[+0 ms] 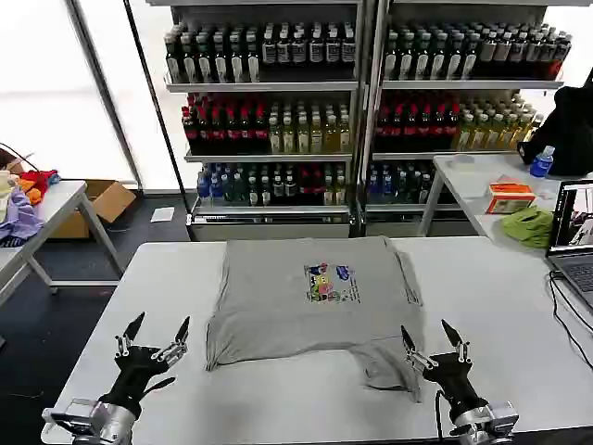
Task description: Fold and organize the clothes.
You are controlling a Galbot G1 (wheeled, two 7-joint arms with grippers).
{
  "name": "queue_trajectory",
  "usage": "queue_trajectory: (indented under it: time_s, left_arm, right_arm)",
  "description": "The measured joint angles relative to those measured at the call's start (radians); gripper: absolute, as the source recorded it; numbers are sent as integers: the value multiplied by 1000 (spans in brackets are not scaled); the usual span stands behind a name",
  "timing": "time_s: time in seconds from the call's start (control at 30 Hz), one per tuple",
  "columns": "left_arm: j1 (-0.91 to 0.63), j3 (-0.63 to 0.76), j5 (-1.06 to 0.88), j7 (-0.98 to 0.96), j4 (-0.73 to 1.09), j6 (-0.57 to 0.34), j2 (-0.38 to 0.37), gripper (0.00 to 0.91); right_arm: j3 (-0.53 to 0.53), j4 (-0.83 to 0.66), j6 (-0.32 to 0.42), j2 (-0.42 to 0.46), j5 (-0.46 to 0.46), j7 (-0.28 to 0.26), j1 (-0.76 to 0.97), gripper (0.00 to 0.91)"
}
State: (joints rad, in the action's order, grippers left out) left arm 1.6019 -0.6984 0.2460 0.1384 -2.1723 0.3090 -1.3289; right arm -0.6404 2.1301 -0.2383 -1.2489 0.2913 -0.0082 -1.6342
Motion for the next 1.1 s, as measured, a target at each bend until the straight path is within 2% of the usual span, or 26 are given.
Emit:
queue_trajectory:
  time_s: [0.27,0.8,0.87,0.9,0.93,0.97,1.0,1.03,1.1]
  left_arm:
    - [-20,84,77,-67,27,116,84,907]
    - [-65,160,148,-108,95,219,127,907]
    - [-70,163,155,-111,102,224,127,907]
    - [-71,164,159,-111,106,226,128,907]
    - [-74,166,161,-113,109,228,128,907]
    - [-76,167,163,-114,113,230,128,907]
    - [-78,169,165,-115,117,231,128,907]
    - [-82,170,168,-117,122,232,128,907]
    - [-88,171,175,-118,129,235,128,907]
  right_arm:
    - [6,16,-99,18,26,62,-19,907]
    - [64,13,-217,-6,63,120,-28,907]
    - [70,8,-227,-8,63,125,-25,806]
    - [73,6,-230,-8,63,126,-24,695]
    - [76,4,-233,-8,63,127,-23,494]
    - [79,3,-236,-9,63,127,-21,353]
    - [82,2,-238,-9,63,127,-20,353]
    - [85,1,-241,-10,63,127,-19,20]
    - [90,0,-246,-10,63,127,-15,0]
